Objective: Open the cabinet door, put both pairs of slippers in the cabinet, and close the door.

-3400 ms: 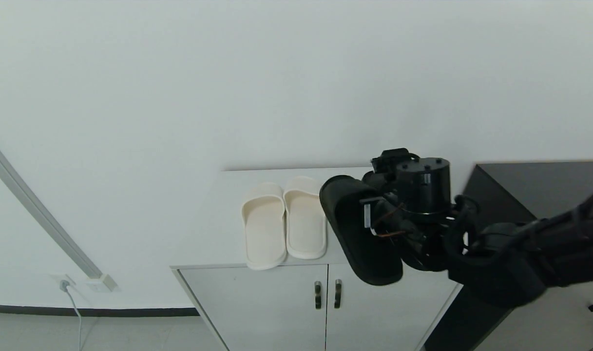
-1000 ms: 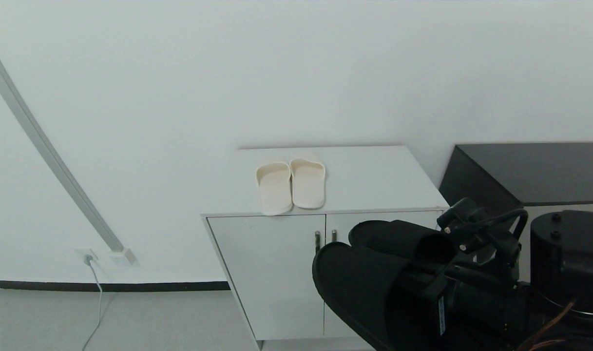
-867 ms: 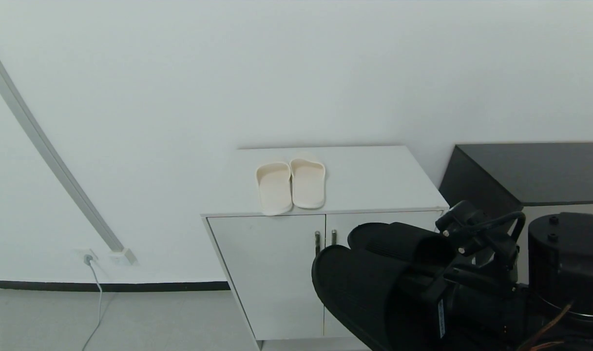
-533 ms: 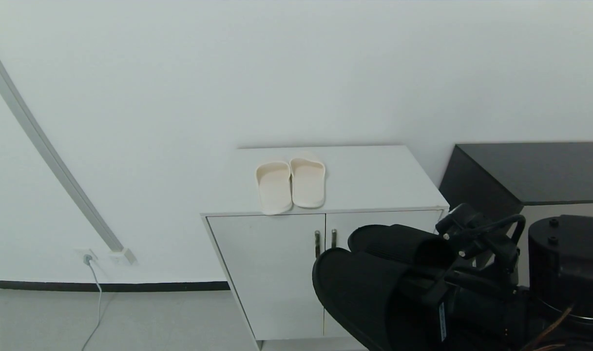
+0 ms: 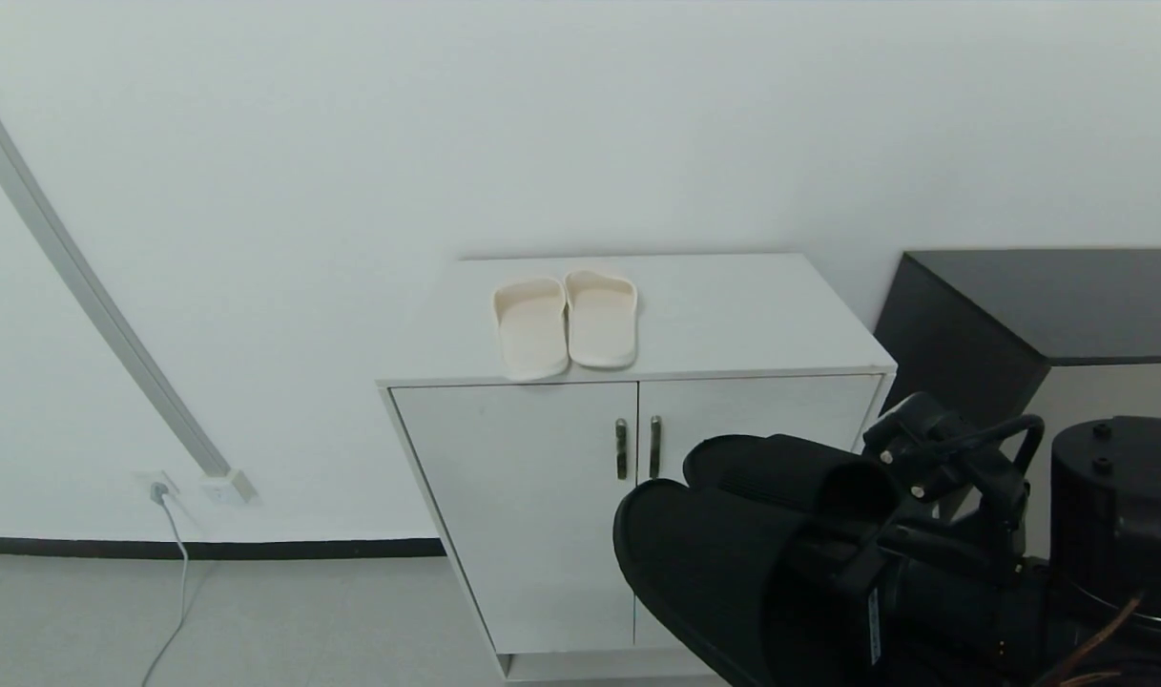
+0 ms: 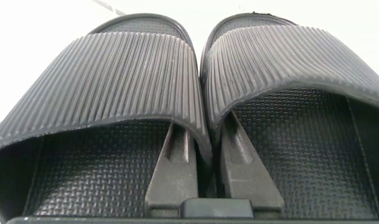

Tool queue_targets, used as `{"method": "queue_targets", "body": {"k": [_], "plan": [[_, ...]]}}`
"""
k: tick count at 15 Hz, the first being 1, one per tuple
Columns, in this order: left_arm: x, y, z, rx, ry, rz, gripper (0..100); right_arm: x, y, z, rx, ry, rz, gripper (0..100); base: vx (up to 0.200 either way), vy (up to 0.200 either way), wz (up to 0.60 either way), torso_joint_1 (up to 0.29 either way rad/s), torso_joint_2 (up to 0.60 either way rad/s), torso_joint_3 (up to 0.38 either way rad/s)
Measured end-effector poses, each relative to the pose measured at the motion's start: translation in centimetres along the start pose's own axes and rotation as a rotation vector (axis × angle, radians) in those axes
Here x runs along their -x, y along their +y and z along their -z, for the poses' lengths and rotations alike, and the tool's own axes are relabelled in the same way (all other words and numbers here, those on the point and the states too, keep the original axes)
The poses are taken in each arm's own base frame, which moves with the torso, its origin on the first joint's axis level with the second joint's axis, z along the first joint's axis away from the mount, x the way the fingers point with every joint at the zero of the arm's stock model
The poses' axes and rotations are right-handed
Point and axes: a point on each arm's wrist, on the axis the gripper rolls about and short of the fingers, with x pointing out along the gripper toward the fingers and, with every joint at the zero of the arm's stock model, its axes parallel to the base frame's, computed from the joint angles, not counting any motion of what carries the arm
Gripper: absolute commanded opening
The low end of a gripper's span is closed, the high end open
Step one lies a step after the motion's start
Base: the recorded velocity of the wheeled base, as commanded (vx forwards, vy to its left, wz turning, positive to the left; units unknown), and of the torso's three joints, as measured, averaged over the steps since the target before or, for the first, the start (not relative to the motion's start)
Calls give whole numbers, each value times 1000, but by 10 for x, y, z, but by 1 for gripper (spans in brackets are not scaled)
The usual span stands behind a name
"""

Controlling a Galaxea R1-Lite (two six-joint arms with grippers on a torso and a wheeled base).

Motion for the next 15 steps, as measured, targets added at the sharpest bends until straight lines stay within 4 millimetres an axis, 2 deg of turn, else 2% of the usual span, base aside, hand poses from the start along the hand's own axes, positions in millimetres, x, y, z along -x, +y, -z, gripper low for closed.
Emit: {"method": "queue_targets", "body": {"k": [14,15], "plan": [[0,0,0,0,0,0,0,2,-2,7,-9,21,5,0,0,0,0,-191,513,317],[0,0,0,0,0,0,100,2,-2,7,-9,22,4,0,0,0,0,-159,486,334]]}}
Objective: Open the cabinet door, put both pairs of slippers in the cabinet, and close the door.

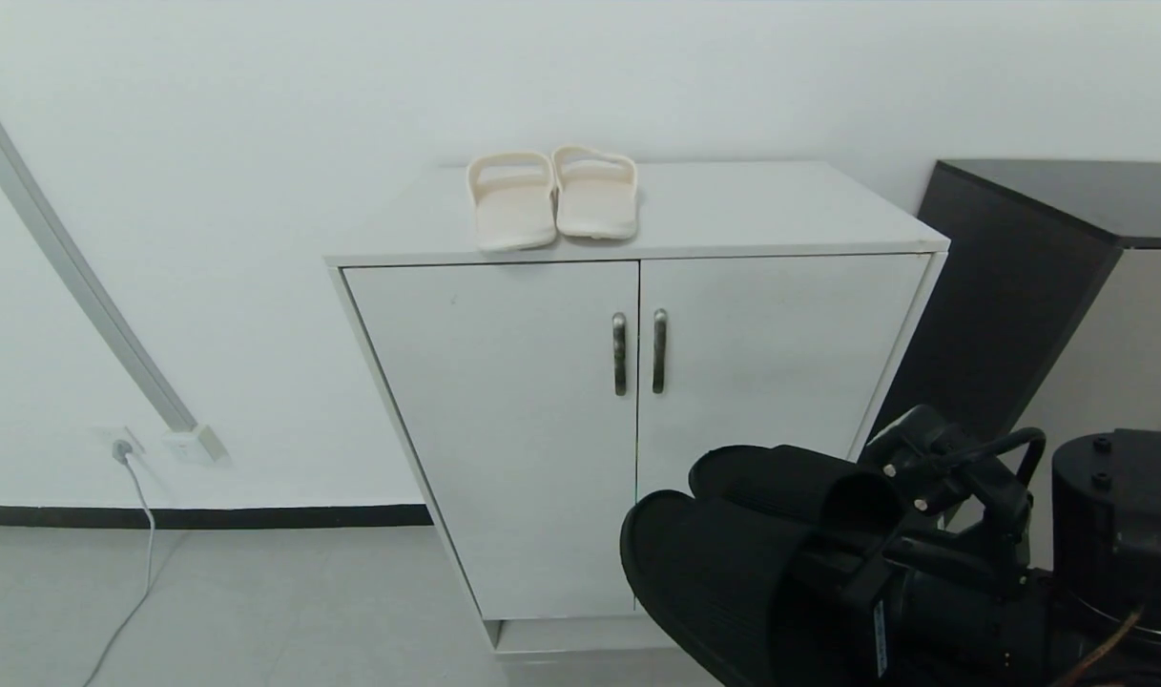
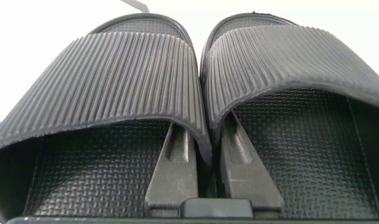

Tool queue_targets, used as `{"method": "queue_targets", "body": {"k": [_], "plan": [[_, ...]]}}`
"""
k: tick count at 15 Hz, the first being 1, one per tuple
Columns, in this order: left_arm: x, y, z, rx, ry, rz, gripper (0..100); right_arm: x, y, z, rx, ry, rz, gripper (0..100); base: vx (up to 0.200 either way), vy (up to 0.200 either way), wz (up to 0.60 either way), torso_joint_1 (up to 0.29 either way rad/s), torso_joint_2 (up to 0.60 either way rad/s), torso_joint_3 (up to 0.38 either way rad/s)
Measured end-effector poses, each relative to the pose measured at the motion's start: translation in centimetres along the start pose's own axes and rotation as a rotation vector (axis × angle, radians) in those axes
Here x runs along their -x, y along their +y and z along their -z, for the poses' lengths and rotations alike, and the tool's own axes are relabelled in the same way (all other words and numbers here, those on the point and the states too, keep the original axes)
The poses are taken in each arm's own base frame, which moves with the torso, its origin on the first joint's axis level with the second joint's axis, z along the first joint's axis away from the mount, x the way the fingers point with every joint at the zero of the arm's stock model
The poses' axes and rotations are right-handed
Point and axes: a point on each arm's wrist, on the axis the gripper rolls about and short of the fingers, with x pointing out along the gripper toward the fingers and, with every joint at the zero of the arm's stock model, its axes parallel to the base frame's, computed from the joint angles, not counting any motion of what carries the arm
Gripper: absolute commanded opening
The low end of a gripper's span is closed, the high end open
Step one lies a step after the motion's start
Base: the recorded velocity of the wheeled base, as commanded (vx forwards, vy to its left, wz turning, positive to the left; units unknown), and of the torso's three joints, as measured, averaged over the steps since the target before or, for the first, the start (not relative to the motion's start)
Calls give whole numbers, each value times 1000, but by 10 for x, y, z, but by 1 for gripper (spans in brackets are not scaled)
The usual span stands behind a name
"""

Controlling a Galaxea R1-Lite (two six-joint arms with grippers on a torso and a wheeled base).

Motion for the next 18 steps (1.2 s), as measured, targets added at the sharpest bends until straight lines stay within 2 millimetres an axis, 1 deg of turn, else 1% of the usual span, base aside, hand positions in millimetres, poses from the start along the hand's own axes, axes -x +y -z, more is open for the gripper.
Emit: {"method": "queue_targets", "body": {"k": [6,11,13,18], "plan": [[0,0,0,-1,0,0,100,0,0,1,5,4,2,0,0,0,0,-111,458,344],[0,0,0,-5,0,1,100,0,0,3,8,9,3,0,0,0,0,-37,419,376],[0,0,0,-4,0,3,100,0,0,4,9,13,2,0,0,0,0,-2,146,144],[-2,0,-1,-7,21,4,100,1,1,4,13,17,-2,0,0,0,0,0,13,7]]}}
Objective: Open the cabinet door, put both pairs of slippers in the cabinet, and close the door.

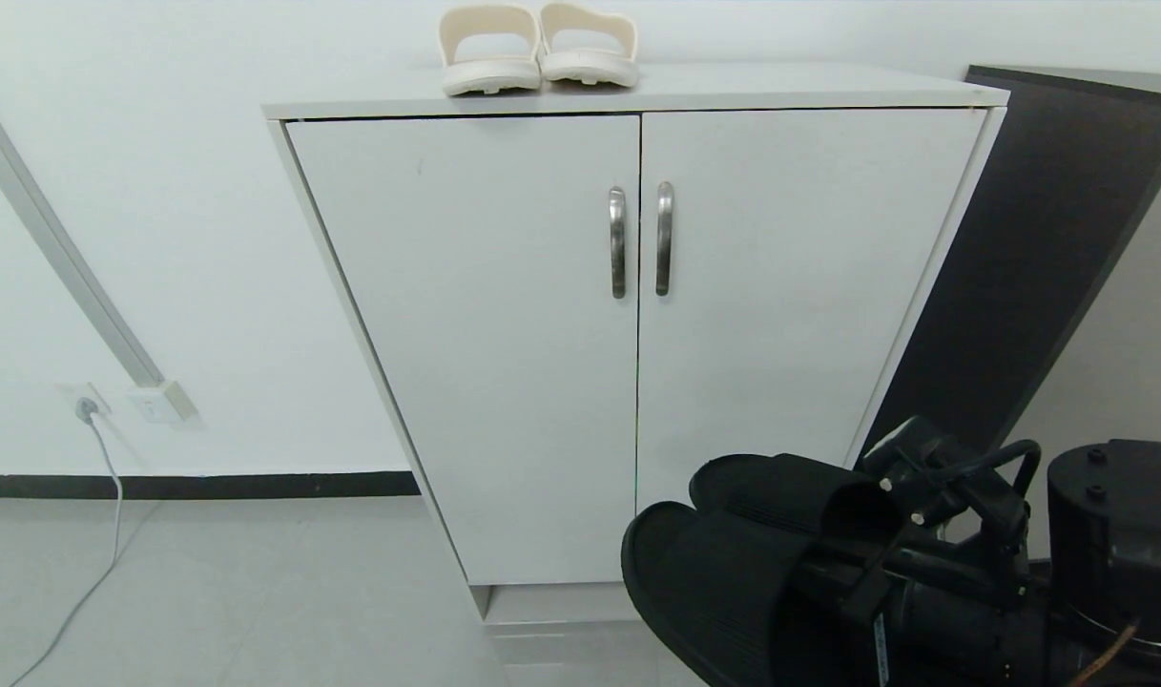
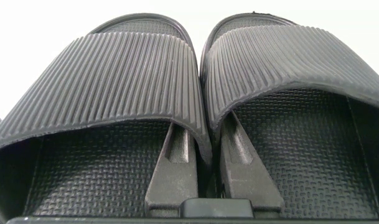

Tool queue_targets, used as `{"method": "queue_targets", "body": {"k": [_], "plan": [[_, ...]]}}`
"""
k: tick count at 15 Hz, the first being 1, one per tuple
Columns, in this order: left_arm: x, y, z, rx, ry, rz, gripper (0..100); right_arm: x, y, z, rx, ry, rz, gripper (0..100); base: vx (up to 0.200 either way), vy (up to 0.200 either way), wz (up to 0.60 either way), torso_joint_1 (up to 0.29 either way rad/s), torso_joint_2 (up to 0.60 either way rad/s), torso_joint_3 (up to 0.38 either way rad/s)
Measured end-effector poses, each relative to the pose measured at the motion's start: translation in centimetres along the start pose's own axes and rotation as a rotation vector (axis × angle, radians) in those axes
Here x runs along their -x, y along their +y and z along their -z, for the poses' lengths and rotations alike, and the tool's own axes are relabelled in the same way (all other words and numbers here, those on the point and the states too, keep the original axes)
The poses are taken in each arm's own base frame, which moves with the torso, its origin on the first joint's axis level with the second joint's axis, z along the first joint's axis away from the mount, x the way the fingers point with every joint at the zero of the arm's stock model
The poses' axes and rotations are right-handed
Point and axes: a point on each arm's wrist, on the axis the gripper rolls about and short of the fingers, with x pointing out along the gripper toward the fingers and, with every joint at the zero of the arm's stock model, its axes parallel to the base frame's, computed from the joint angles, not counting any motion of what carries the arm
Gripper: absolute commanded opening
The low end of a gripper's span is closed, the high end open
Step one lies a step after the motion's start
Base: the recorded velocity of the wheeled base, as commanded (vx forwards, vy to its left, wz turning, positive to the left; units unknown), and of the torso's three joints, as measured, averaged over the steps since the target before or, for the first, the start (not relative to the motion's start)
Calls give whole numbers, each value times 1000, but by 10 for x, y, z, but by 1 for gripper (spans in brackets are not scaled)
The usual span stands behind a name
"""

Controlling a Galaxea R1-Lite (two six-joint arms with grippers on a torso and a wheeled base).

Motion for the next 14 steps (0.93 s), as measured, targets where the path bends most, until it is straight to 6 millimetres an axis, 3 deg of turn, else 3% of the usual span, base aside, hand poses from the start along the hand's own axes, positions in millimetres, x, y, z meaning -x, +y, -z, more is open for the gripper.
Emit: {"method": "queue_targets", "body": {"k": [2,7,9,14], "plan": [[-1,0,-5,0,5,5,100,0,0,0,0,-1,4,0,0,0,0,0,0,0],[-8,0,-72,59,-51,83,100,0,-1,1,1,0,4,0,0,0,0,0,0,0],[-33,-2,-94,63,-18,187,100,0,0,0,9,-4,3,0,0,0,0,0,0,0],[-126,-21,-138,67,-3,458,100,0,0,-5,22,-46,10,0,0,0,0,0,0,0]]}}
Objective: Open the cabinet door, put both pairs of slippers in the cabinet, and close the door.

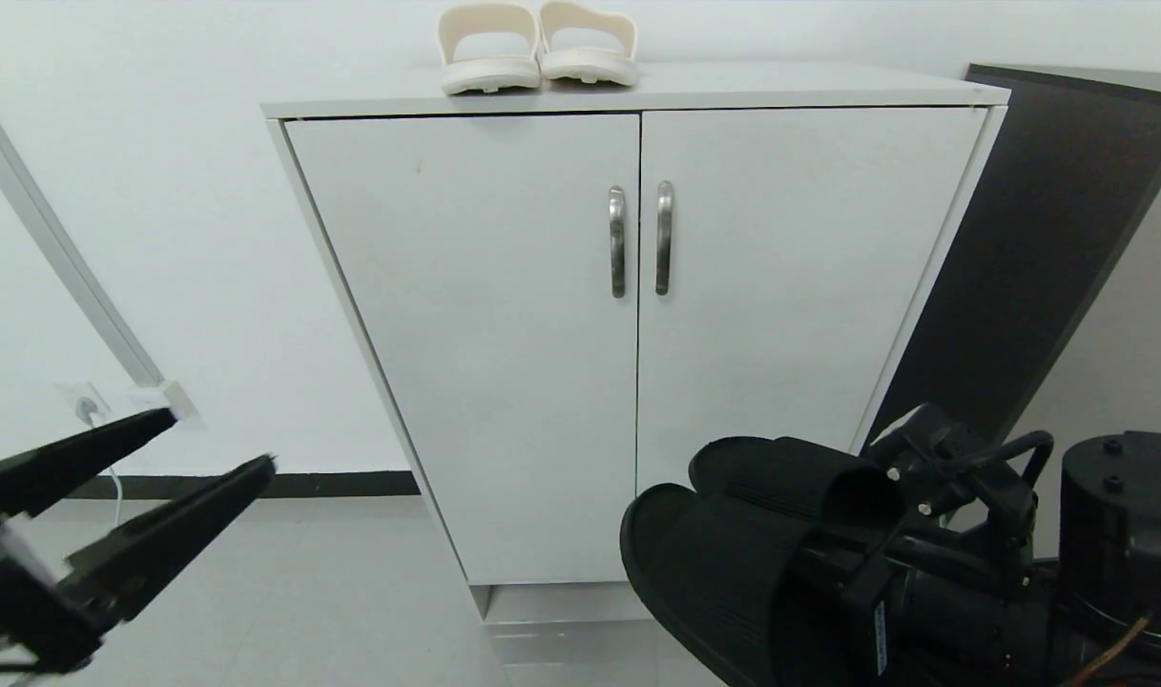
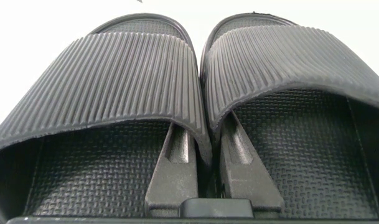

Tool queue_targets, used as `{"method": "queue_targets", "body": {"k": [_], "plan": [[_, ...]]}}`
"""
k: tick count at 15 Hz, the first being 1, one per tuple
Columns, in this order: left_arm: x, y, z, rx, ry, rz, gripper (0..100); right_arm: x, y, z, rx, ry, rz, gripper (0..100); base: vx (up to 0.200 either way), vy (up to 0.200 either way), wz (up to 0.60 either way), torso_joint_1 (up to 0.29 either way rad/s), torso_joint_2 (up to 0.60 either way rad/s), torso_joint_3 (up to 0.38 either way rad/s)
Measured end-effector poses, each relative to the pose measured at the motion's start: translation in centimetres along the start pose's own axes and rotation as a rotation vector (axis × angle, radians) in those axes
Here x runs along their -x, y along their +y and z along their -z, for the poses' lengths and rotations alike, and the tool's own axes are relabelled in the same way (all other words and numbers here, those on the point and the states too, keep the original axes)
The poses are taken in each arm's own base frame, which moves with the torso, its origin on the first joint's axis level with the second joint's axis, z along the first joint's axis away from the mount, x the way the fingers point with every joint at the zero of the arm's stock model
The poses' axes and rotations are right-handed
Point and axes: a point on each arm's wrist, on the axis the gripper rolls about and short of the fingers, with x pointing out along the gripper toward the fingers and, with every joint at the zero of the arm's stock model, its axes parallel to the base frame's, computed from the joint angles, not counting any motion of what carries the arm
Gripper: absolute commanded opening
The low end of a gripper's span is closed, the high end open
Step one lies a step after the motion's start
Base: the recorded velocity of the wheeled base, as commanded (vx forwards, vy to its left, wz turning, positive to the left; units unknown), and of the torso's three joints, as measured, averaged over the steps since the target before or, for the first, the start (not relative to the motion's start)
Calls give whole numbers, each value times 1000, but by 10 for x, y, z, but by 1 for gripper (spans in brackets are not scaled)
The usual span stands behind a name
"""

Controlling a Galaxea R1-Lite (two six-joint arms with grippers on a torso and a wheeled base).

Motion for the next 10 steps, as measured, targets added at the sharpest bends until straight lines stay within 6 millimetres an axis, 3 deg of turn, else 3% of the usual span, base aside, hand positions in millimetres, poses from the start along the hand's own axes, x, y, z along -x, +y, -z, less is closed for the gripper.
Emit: {"method": "queue_targets", "body": {"k": [5,10], "plan": [[-93,-31,-41,-5,-14,258,100,-4,1,-6,-2,-17,-4,0,0,0,0,0,0,0],[-169,-80,-51,-6,3,446,100,-5,1,-10,-2,-30,-5,0,0,0,0,0,0,0]]}}
